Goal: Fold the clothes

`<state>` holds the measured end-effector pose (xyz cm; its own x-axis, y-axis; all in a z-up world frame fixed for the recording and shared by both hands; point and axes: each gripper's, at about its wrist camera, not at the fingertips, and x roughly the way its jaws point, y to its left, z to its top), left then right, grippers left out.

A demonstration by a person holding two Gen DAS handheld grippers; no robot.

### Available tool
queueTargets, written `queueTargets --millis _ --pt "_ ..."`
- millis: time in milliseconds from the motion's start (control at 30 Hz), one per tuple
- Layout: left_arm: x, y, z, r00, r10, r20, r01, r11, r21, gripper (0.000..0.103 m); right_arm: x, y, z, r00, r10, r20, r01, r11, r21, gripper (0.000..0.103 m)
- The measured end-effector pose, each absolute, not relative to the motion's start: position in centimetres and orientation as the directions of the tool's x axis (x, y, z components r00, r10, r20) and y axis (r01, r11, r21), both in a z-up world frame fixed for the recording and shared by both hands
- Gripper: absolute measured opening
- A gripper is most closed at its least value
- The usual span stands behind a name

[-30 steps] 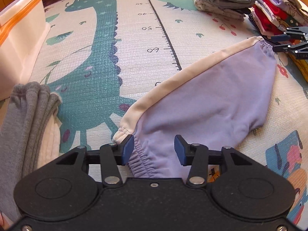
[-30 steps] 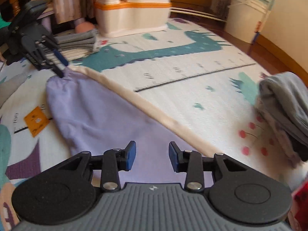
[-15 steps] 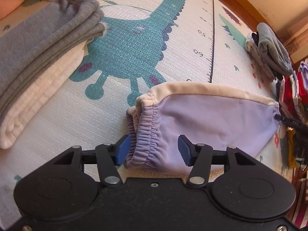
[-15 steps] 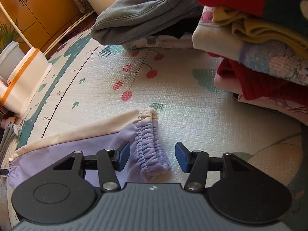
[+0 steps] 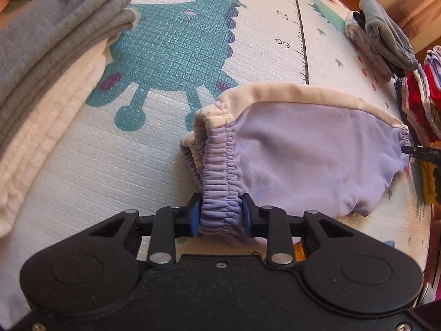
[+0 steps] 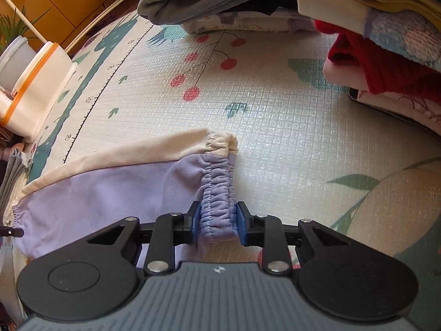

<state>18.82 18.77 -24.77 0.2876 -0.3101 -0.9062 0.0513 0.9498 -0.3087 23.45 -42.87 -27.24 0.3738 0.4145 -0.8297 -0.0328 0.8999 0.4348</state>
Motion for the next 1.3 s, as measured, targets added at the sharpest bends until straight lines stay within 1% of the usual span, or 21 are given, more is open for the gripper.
queueTargets --millis 100,133,167,200,267,333,500,533,600,800,867,967,1033,1267,1300 --pt "19.9 20.8 -24.2 0.32 -0.252 -0.913 0.04 0.967 -0.252 0.027 21.8 -42.1 -27.3 0.323 0.451 -0.832 -0.004 0.88 0.475 0.028" --pt "20.3 21.4 -24.0 0.336 -0.23 -0.913 0.033 0.972 -0.232 0.03 21.2 -41.7 -27.3 0.306 0.46 -0.833 -0.005 0.876 0.482 0.028" --pt "20.6 21.9 -23.6 0.35 -0.214 -0.912 0.019 0.975 -0.221 0.038 20.6 -41.2 -27.3 0.29 0.469 -0.834 -0.007 0.873 0.488 0.028" --pt "20.4 22.3 -23.4 0.37 -0.213 -0.904 -0.011 0.972 -0.234 0.042 20.1 -40.7 -27.2 0.274 0.484 -0.831 -0.006 0.865 0.502 0.028" --pt "19.9 23.3 -22.9 0.412 -0.216 -0.885 -0.078 0.96 -0.27 0.055 19.4 -39.8 -27.0 0.27 0.495 -0.826 -0.023 0.861 0.509 0.028" --pt "19.3 24.3 -22.7 0.443 -0.227 -0.867 -0.147 0.936 -0.32 0.06 19.2 -38.9 -26.4 0.278 0.487 -0.828 -0.067 0.869 0.489 0.032" --pt "17.4 25.6 -24.2 0.453 -0.299 -0.84 -0.27 0.852 -0.449 0.061 19.2 -38.6 -25.3 0.332 0.477 -0.814 -0.106 0.876 0.47 0.033" --pt "17.3 25.7 -24.5 0.458 -0.307 -0.834 -0.284 0.838 -0.465 0.061 19.2 -38.6 -25.4 0.334 0.476 -0.814 -0.105 0.877 0.469 0.036" --pt "17.2 25.9 -25.1 0.47 -0.32 -0.823 -0.313 0.811 -0.494 0.061 19.3 -38.6 -25.7 0.332 0.474 -0.815 -0.102 0.877 0.469 0.038" --pt "17.2 26.8 -26.4 0.529 -0.373 -0.762 -0.372 0.706 -0.603 0.061 19.7 -38.7 -26.4 0.327 0.471 -0.82 -0.092 0.879 0.468 0.037" --pt "17.3 26.9 -26.7 0.536 -0.404 -0.741 -0.367 0.679 -0.636 0.061 19.8 -38.7 -26.7 0.325 0.469 -0.821 -0.088 0.879 0.468 0.037" --pt "16.8 27.0 -27.0 0.545 -0.424 -0.724 -0.342 0.676 -0.653 0.059 19.9 -38.7 -27.1 0.322 0.468 -0.823 -0.083 0.88 0.467 0.037" --pt "16.9 26.8 -27.0 0.54 -0.418 -0.73 -0.337 0.688 -0.643 0.055 20.0 -38.7 -27.2 0.322 0.468 -0.823 -0.082 0.88 0.469 0.037" --pt "17.3 26.0 -26.6 0.52 -0.39 -0.76 -0.317 0.738 -0.596 0.055 20.0 -38.7 -27.2 0.322 0.473 -0.821 -0.083 0.877 0.473 0.037" --pt "17.4 25.9 -26.6 0.517 -0.386 -0.764 -0.314 0.745 -0.589 0.053 20.1 -38.7 -27.3 0.322 0.472 -0.821 -0.084 0.878 0.472 0.037"
